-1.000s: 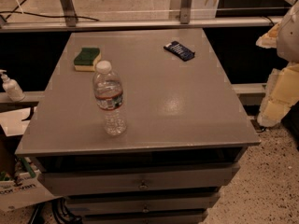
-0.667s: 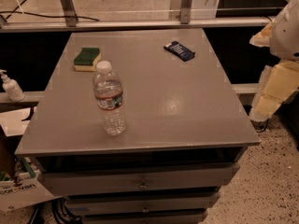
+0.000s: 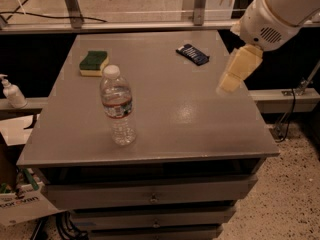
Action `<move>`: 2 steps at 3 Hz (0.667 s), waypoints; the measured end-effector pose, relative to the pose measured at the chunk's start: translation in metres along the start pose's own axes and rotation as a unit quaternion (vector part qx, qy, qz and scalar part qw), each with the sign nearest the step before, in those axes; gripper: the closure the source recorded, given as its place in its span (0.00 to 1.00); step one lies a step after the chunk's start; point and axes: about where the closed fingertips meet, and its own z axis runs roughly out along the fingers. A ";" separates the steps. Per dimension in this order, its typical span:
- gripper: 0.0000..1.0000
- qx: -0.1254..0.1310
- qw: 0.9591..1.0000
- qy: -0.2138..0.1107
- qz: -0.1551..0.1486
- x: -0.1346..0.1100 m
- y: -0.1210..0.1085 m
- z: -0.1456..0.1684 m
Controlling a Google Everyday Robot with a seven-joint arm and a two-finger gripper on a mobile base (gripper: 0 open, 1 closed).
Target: Pick rxbar blueberry
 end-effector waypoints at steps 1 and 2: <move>0.00 0.026 0.999 -0.037 0.028 -0.029 -0.052 0.031; 0.00 0.053 0.995 -0.059 0.060 -0.047 -0.113 0.054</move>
Offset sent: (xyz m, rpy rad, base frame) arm 0.2041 0.0182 0.0048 0.1784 -0.1389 -0.2083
